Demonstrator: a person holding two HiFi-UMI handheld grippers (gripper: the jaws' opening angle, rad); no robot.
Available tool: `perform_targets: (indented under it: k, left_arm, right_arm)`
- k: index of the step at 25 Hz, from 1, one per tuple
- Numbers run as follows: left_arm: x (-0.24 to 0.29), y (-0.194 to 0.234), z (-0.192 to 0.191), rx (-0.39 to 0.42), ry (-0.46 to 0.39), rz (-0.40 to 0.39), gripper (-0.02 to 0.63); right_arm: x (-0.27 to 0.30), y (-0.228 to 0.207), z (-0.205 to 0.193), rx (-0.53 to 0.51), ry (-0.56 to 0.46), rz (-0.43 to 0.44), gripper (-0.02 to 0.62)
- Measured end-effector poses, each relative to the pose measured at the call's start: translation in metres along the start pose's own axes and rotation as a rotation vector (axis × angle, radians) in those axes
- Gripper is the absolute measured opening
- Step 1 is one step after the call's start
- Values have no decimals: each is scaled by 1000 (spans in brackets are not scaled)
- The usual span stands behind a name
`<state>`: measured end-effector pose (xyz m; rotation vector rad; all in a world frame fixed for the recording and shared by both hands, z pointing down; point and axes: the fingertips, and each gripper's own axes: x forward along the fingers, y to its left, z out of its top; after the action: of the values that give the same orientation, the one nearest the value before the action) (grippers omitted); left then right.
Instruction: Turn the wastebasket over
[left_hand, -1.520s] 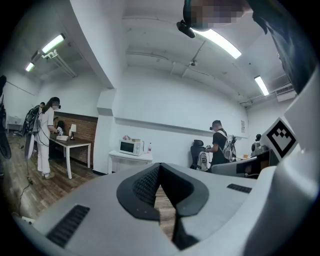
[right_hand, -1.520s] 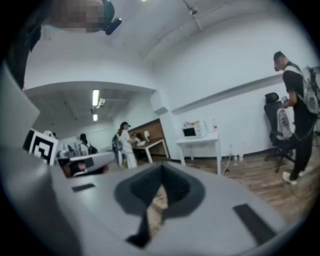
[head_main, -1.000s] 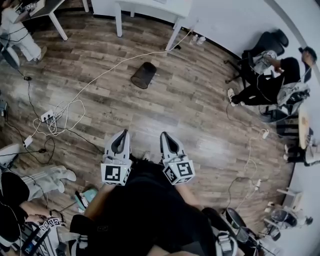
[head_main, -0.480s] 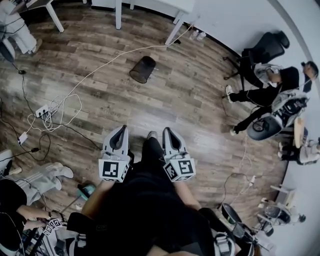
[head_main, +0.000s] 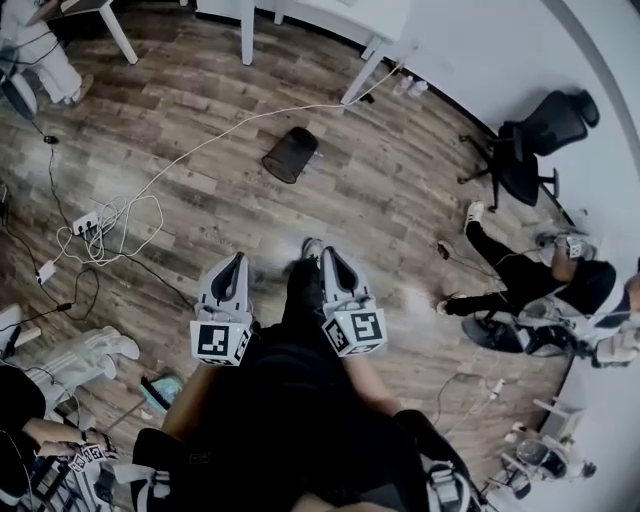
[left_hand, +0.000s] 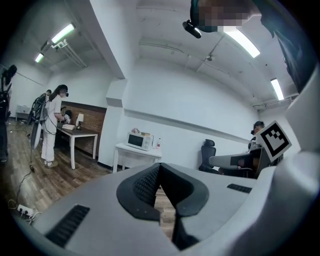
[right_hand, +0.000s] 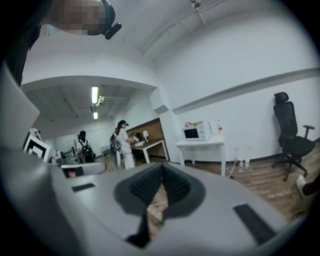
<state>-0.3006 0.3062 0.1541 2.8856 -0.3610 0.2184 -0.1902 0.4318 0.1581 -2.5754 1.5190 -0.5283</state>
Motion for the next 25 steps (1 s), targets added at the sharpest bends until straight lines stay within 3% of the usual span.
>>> perform_targets:
  k: [13, 19, 25]
  left_arm:
    - [174, -25, 22, -47, 6, 208, 34]
    - [213, -23, 24, -57, -3, 294, 34]
    - [231, -10, 16, -83, 13, 343, 34]
  right_arm:
    - [123, -153, 42, -56, 118, 173, 31]
    - [177, -187, 29, -79, 186, 251, 32]
    - [215, -202, 10, -83, 245, 261, 31]
